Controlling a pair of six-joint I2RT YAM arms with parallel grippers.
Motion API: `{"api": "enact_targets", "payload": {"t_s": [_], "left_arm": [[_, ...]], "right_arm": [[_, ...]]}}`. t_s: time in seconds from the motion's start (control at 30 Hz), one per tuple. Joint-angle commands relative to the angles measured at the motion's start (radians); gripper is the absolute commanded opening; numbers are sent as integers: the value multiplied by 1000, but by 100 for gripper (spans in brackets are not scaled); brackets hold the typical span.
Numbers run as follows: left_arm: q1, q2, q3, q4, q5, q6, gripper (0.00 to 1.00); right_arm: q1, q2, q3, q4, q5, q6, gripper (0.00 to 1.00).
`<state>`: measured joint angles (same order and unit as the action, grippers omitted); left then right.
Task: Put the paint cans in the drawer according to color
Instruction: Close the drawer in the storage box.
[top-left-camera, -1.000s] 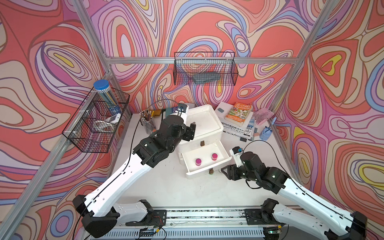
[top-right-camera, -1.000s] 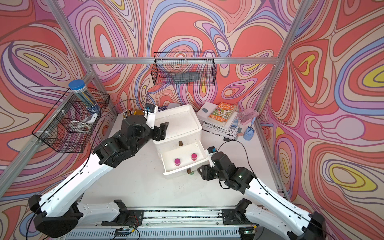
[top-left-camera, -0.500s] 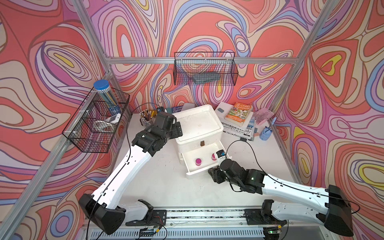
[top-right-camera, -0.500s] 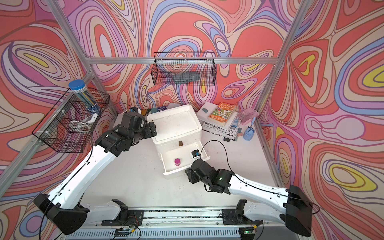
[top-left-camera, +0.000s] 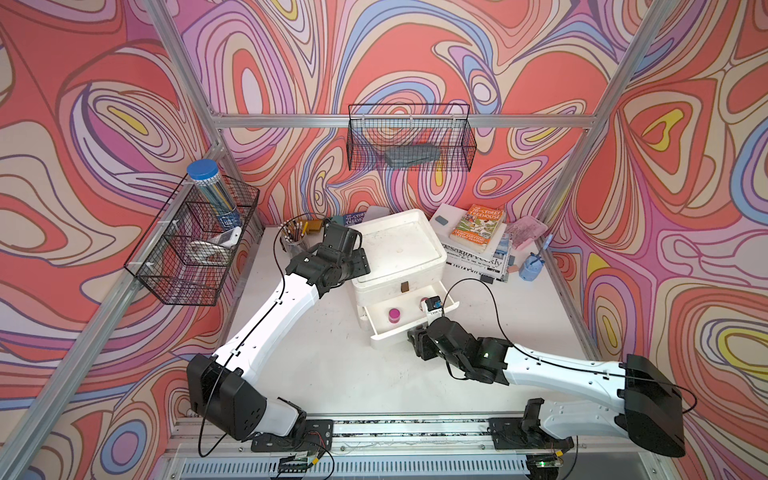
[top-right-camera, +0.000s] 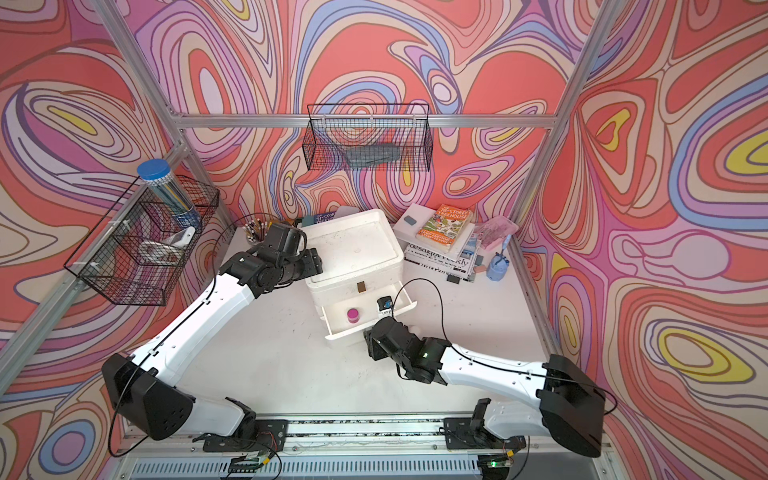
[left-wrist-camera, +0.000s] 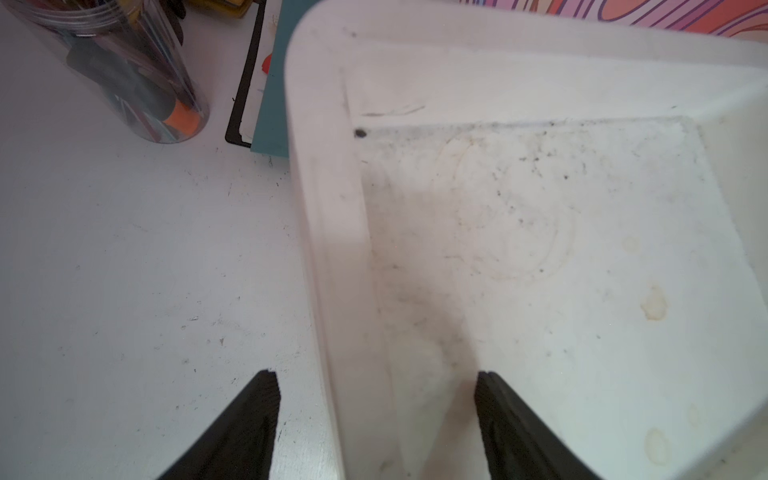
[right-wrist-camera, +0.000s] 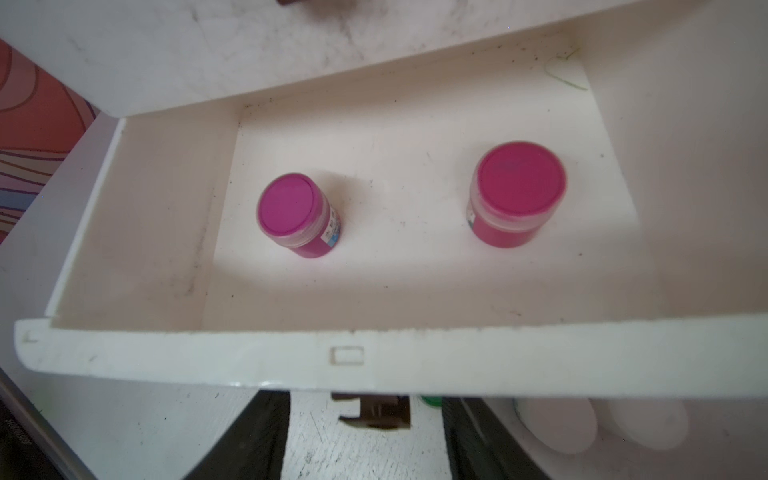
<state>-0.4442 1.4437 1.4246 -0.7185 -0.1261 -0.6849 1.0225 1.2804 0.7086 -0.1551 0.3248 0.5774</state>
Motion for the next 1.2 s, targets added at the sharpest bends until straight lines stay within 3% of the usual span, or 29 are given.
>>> {"api": "enact_targets", "payload": {"t_s": [0.0, 0.13, 0.6, 0.93, 1.17], "left_arm": [[4, 29, -14, -11, 28, -11, 62], [3, 28, -42, 2, 35, -19, 54], [3, 17, -104, 14, 54, -35, 46], [2, -7, -147, 57, 104, -117, 37], [-4, -23, -167, 70, 124, -157, 36]], "right_arm": [[-1, 40, 35, 153, 36, -10, 62], [-1, 103, 55, 232, 56, -23, 62], [-6, 248, 126, 431, 49, -47, 62], [-15, 318, 157, 557, 30, -48, 64], [-48, 393, 201, 597, 24, -56, 63]]}}
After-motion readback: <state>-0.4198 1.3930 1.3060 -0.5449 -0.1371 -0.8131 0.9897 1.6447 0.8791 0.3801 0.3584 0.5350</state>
